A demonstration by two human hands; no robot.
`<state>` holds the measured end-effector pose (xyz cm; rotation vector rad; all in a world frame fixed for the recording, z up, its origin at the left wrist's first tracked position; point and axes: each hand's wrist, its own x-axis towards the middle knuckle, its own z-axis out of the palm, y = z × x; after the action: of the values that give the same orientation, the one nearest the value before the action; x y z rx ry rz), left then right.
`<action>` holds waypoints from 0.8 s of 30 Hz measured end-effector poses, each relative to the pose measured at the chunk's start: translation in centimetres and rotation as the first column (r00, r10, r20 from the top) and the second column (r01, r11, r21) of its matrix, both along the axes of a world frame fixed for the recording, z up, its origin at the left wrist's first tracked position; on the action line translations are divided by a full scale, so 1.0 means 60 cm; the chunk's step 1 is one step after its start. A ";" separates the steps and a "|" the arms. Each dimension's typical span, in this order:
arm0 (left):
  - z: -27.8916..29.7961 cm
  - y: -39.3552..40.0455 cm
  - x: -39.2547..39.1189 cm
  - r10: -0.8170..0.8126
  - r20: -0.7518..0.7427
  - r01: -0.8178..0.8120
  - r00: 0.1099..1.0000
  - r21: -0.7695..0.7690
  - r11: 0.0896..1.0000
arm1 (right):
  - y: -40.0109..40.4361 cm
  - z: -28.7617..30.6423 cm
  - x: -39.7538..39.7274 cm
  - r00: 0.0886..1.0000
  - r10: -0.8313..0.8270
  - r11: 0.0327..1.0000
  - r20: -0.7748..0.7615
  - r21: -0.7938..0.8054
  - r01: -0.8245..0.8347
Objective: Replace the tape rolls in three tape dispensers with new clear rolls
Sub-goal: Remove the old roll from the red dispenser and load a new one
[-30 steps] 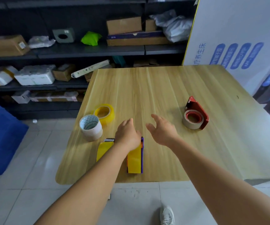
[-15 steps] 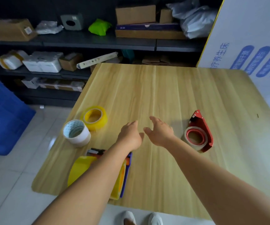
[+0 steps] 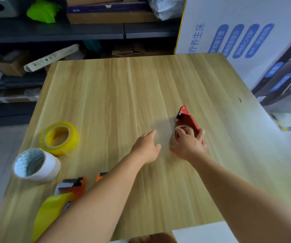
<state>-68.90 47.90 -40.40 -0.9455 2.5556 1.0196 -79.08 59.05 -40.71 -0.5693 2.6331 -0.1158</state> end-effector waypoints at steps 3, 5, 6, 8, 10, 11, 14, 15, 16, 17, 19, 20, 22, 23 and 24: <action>-0.004 0.007 -0.009 0.040 -0.018 -0.040 0.999 0.024 0.999 | -0.003 -0.007 0.002 0.994 0.112 0.989 -0.001 -0.102 -0.112; -0.005 0.011 -0.018 0.082 -0.040 -0.081 0.996 0.023 0.996 | -0.008 -0.013 0.009 0.982 0.188 0.967 -0.008 -0.173 -0.187; -0.006 0.012 -0.022 0.112 -0.044 -0.111 0.993 0.015 0.994 | -0.009 -0.016 0.011 0.977 0.214 0.953 -0.018 -0.214 -0.213; -0.009 0.010 -0.029 0.194 -0.036 -0.195 0.980 -0.007 0.981 | -0.007 -0.022 0.008 0.968 0.249 0.926 -0.018 -0.290 -0.243; -0.015 0.006 -0.034 0.278 -0.029 -0.279 0.960 -0.018 0.960 | -0.004 -0.025 -0.001 0.954 0.299 0.896 -0.022 -0.337 -0.289; -0.018 0.005 -0.035 0.307 -0.023 -0.307 0.952 -0.017 0.952 | -0.001 -0.027 -0.006 0.944 0.328 0.882 -0.027 -0.350 -0.317; -0.027 0.001 -0.030 0.344 0.032 -0.343 0.939 -0.032 0.939 | -0.001 -0.028 -0.022 0.924 0.379 0.853 -0.038 -0.371 -0.365; -0.029 0.000 -0.027 0.355 0.048 -0.353 0.934 -0.042 0.935 | -0.003 -0.028 -0.026 0.926 0.376 0.849 -0.045 -0.384 -0.363; -0.031 0.000 -0.024 0.368 0.046 -0.365 0.929 -0.055 0.929 | -0.006 -0.028 -0.029 0.928 0.366 0.845 -0.066 -0.394 -0.361; -0.032 0.001 -0.022 0.380 0.035 -0.377 0.924 -0.072 0.924 | -0.010 -0.028 -0.032 0.928 0.360 0.843 -0.101 -0.392 -0.369; -0.032 0.004 -0.020 0.389 0.005 -0.387 0.921 -0.091 0.918 | -0.017 -0.027 -0.031 0.912 0.385 0.849 -0.142 -0.334 -0.410; -0.031 0.004 -0.021 0.387 -0.003 -0.385 0.922 -0.081 0.919 | -0.020 -0.027 -0.028 0.905 0.406 0.854 -0.128 -0.300 -0.426; -0.029 0.002 -0.027 0.379 -0.006 -0.379 0.925 -0.058 0.924 | -0.026 -0.026 -0.023 0.892 0.441 0.856 -0.102 -0.252 -0.452; -0.027 0.000 -0.028 0.378 0.004 -0.377 0.926 -0.056 0.924 | -0.029 -0.026 -0.023 0.884 0.455 0.852 -0.107 -0.237 -0.467; -0.025 -0.002 -0.028 0.380 0.017 -0.379 0.925 -0.060 0.924 | -0.032 -0.026 -0.024 0.876 0.470 0.846 -0.113 -0.226 -0.483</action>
<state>-70.59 47.75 -41.91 -1.5032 2.4398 1.0207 -80.49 57.15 -42.28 -1.3135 2.4544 -0.2796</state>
